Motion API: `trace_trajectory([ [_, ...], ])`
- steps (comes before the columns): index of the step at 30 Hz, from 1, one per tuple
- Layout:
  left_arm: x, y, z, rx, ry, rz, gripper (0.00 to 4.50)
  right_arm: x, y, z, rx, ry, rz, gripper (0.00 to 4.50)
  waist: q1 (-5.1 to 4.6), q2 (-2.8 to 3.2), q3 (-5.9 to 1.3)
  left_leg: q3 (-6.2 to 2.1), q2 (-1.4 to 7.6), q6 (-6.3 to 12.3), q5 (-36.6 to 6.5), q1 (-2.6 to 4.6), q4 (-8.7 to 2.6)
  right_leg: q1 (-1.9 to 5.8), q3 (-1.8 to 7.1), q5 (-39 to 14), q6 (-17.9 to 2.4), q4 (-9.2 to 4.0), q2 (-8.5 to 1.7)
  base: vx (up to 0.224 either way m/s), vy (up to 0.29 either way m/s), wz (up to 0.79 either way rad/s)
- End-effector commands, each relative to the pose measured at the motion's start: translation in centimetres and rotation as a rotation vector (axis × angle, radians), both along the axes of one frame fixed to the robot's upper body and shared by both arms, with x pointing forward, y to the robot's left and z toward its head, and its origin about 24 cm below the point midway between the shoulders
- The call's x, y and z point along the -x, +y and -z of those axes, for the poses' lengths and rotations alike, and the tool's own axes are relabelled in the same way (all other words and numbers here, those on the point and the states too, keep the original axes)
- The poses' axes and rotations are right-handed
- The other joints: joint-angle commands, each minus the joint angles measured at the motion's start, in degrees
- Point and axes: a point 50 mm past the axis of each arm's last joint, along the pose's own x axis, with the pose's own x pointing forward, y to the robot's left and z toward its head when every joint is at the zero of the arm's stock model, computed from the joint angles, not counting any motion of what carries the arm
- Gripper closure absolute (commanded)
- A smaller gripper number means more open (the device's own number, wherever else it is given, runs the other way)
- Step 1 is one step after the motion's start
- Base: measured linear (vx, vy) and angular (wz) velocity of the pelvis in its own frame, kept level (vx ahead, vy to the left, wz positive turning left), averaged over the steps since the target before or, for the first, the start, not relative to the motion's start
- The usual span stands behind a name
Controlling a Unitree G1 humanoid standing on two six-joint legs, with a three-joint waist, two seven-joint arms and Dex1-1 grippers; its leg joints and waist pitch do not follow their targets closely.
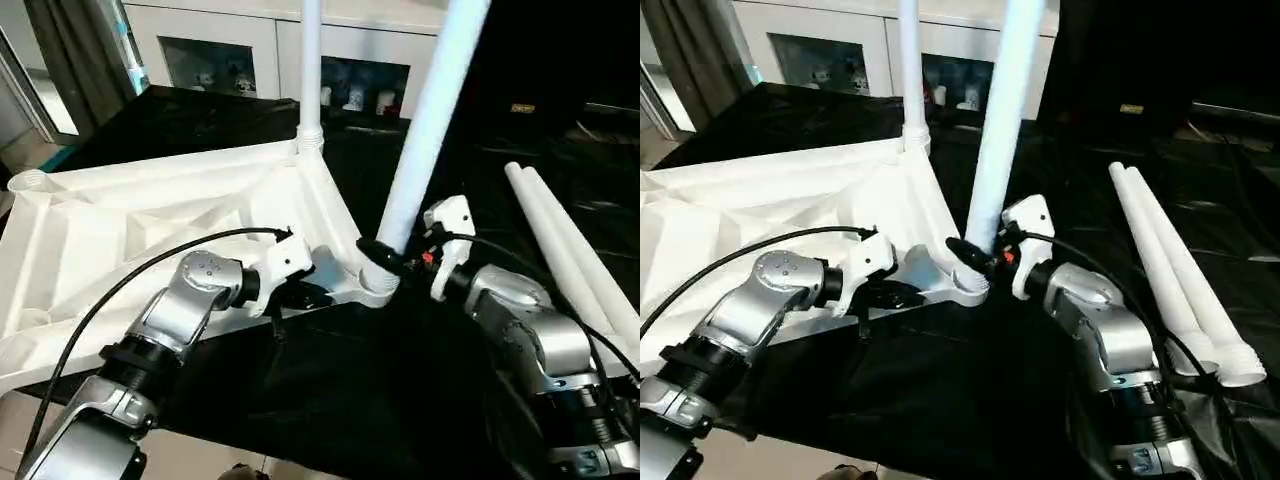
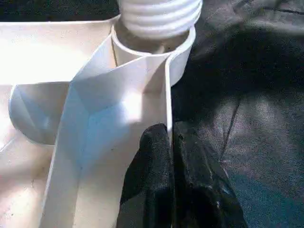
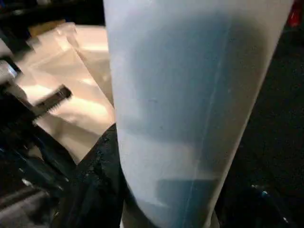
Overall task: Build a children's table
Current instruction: Insert table leg to table base
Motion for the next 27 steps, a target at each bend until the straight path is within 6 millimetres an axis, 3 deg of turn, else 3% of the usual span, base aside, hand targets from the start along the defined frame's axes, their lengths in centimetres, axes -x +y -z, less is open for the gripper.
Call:
trace_trajectory([
  [1, 0.6, 0.2, 1.1, -0.035, 0.047, 0.022, 4.5, -0.2, 0.1, 0.0, 0.035, 0.012, -0.018, 2.57, -0.03, -0.3, -3.45, -0.35, 2.41, 2.64, -6.1, 0.9, -4.32, 2.91, 1.8, 0.0, -16.5, -3.66, -2.9, 0.0, 0.0, 0.0],
  [13, 0.2, 0.2, 0.7, -0.042, 0.029, 0.02, 4.5, -0.2, 0.5, 0.8, 0.07, 0.079, -0.051, 2.57, 0.03, -0.18, -3.42, -0.39, 2.51, 2.47, -6.2, 0.98, -4.4, 2.92, 1.83, -0.2, -16.4, -3.64, -2.93, 0.0, 0.0, 0.0],
  [14, 0.1, 0.2, 0.7, -0.044, 0.028, 0.022, 4.5, -0.4, 0.4, 0.8, 0.052, 0.081, -0.039, 2.57, 0.05, 0.23, -3.44, -0.45, 2.51, 2.36, -6.2, 1.02, -4.39, 2.89, 1.81, 0.1, -16.5, -3.56, -2.94, 0.0, 0.0, 0.0],
  [16, 0.1, 0.2, 0.7, -0.046, 0.027, 0.024, 4.5, -0.6, 0.4, 0.8, 0.035, 0.081, -0.028, 2.57, -0.05, -0.02, -3.4, -0.36, 2.46, 2.12, -7.0, 1.03, -4.42, 2.88, 1.81, -0.4, -16.7, -3.74, -2.89, 0.0, 0.0, 0.0],
  [21, 0.0, 0.3, 0.7, -0.045, 0.023, 0.021, 4.5, -0.6, -0.4, 1.2, -0.099, 0.105, 0.022, 2.57, 0.03, 0.09, -3.45, -0.44, 2.54, 2.01, -6.9, 1.01, -4.48, 2.96, 1.81, 0.4, -17.0, -3.62, -2.95, 0.0, 0.0, 0.0],
  [24, -0.2, 0.3, 0.6, -0.044, 0.02, 0.016, 4.5, 0.2, -1.0, 2.2, -0.186, 0.127, 0.06, 2.57, 0.18, 0.03, -3.51, -0.38, 2.6, 2.63, -6.7, 1.04, -4.43, 2.93, 1.81, 1.5, -17.3, -3.6, -3.03, 0.0, 0.0, 0.0],
  [25, -0.2, 0.4, 0.6, -0.044, 0.019, 0.015, 4.5, 0.4, -1.1, 2.5, -0.204, 0.13, 0.067, 2.57, 0.3, 0.43, -3.55, -0.43, 2.62, 2.6, -6.9, 1.11, -4.46, 2.88, 1.78, 1.1, -17.3, -3.6, -3.07, 0.0, 0.0, 0.0],
  [27, -0.2, 0.4, 0.5, -0.044, 0.017, 0.014, 4.5, 0.9, -1.1, 3.2, -0.224, 0.139, 0.079, 2.57, 0.2, 0.21, -3.47, -0.42, 2.63, 2.3, -7.8, 1.1, -4.6, 2.88, 1.74, 0.1, -17.3, -3.77, -3.01, 0.0, 0.0, 0.0],
])
